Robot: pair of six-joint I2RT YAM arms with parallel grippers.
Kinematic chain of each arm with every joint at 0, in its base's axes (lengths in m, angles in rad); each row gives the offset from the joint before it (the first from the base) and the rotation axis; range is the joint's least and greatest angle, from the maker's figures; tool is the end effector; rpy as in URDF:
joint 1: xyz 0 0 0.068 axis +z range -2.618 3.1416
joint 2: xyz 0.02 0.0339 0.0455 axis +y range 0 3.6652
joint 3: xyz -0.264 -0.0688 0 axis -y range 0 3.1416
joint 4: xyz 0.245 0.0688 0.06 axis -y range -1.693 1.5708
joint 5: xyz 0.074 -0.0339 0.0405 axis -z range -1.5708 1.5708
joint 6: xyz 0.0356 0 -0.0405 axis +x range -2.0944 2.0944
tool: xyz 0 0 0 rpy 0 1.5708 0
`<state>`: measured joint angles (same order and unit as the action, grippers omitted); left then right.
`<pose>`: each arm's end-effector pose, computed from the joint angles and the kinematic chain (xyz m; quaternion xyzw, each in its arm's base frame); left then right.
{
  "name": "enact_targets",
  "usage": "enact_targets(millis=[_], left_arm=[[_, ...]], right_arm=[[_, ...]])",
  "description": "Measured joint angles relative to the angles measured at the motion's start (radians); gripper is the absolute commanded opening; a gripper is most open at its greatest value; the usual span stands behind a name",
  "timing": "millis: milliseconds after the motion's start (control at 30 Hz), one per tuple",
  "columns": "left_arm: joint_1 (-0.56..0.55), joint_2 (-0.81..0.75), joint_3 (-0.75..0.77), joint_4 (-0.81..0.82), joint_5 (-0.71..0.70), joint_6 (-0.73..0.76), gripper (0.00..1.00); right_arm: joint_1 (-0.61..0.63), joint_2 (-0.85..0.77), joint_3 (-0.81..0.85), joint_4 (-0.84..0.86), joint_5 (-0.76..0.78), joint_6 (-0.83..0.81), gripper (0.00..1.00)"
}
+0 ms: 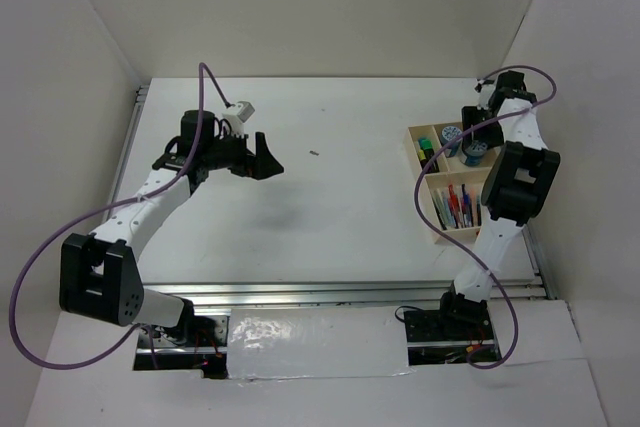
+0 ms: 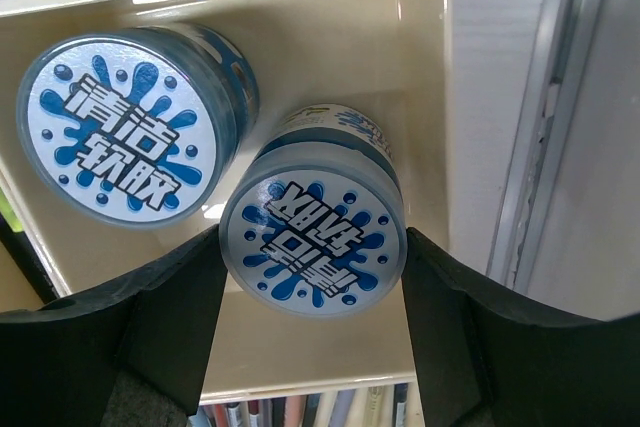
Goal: Sort the stationery into containers
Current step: Place the stationery in the storage box, then reset both arms
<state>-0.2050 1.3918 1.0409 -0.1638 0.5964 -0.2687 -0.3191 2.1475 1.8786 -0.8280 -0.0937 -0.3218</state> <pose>0.3031 -0.0834 0.2945 0.1217 0.8300 -0.3597 0.4086 0.4435 -0.1430 0.2302 -0.0123 0.9710 -0.0307 0.2369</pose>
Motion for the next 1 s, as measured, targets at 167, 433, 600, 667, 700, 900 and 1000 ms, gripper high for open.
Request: enact_targets(millis=[167, 433, 600, 667, 700, 900, 1000], left_arm=[[0.003, 0.0, 0.0, 0.0, 0.0, 0.0, 0.99], [0.003, 0.0, 0.0, -0.002, -0.005, 0.0, 0.99], [0.015, 0.0, 0.015, -0.053, -0.013, 0.008, 0.99], [0.027, 0.0, 0.033, -0.081, -0.022, 0.012, 0.99], [0.034, 0.0, 0.044, -0.099, -0.034, 0.018, 0.99], [0.112, 0.009, 0.122, -0.209, -0.101, 0.084, 0.99], [0.194, 0.009, 0.124, -0.253, -0.115, 0.108, 0.99]], right_arm=[[0.004, 0.005, 0.0, -0.003, 0.0, 0.006, 0.78], [0.011, 0.005, 0.004, -0.004, 0.0, 0.016, 0.88], [0.014, -0.02, 0.027, -0.019, -0.009, 0.017, 0.87], [0.013, -0.063, 0.024, -0.03, -0.022, 0.018, 0.87], [0.013, -0.093, 0.02, -0.032, -0.027, 0.018, 0.87], [0.011, -0.435, -0.092, -0.022, -0.15, 0.028, 0.91], [0.014, -0.675, -0.239, 0.018, -0.238, 0.066, 0.97]])
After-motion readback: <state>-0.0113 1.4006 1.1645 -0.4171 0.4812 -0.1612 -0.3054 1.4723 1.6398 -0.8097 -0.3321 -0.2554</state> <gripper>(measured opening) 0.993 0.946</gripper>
